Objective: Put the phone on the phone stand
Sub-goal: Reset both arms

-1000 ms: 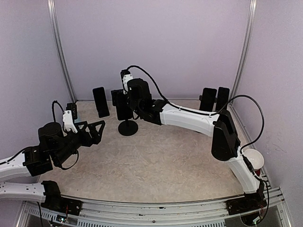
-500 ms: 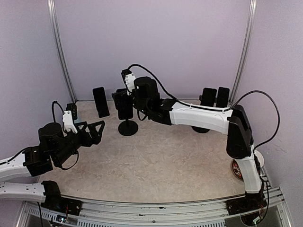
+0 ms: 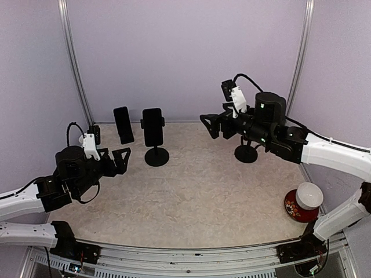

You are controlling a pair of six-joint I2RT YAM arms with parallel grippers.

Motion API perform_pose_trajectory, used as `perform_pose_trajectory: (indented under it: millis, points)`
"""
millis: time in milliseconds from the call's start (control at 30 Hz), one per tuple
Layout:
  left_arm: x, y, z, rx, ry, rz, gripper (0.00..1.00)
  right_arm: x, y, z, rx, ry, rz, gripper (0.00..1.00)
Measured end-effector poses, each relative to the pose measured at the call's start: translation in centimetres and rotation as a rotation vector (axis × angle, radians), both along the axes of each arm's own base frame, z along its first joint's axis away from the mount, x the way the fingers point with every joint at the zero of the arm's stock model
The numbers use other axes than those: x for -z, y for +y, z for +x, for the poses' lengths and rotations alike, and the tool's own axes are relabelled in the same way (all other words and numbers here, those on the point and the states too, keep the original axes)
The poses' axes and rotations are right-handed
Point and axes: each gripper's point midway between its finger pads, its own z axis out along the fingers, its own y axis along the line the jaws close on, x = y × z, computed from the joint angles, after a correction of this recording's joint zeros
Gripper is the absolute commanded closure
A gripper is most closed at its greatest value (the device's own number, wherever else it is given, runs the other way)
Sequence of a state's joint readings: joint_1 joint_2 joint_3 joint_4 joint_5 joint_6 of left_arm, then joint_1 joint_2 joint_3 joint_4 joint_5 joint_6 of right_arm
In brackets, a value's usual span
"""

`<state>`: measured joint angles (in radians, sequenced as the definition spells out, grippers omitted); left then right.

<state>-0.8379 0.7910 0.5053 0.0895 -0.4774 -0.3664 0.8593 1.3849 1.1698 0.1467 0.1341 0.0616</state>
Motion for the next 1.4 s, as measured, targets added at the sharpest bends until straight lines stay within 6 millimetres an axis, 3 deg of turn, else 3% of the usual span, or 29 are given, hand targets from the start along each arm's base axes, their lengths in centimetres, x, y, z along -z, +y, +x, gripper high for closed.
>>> perform_pose_trajectory:
  millis: [133, 200, 367, 500, 767, 967, 1100, 1400]
  points:
    - [-0.1, 1.0, 0.8, -0.023, -0.007, 0.011, 0.01, 6.1, -6.8, 0.0, 0.115, 0.113, -0.088, 0.0]
    - [-0.1, 1.8, 1.3, -0.046, -0.01, 0.016, 0.01, 7.6, -9.7, -0.6, 0.161, 0.147, -0.102, 0.0]
    - [-0.6, 4.4, 2.5, -0.123, -0.021, 0.007, 0.01, 7.2, -17.6, -0.7, 0.348, 0.164, -0.044, 0.0]
    - [-0.9, 6.5, 3.1, -0.192, -0.029, 0.001, 0.01, 7.9, -21.8, -1.1, 0.47, 0.19, -0.01, 0.0]
    - [-0.3, 9.3, 3.4, -0.319, -0.01, 0.019, 0.01, 11.0, -25.5, -1.4, 0.617, 0.3, -0.065, 0.0]
    - [0.7, 10.2, 2.7, -0.329, -0.013, 0.027, 0.01, 12.2, -29.0, -2.0, 0.665, 0.361, 0.026, 0.0]
    - [0.2, 10.6, 2.4, -0.325, -0.034, 0.011, 0.01, 13.1, -31.2, -2.1, 0.714, 0.408, 0.057, 0.0]
    - [-1.1, 13.2, 1.8, -0.353, -0.064, -0.016, 0.01, 13.5, -32.6, -3.1, 0.771, 0.422, 0.04, 0.0]
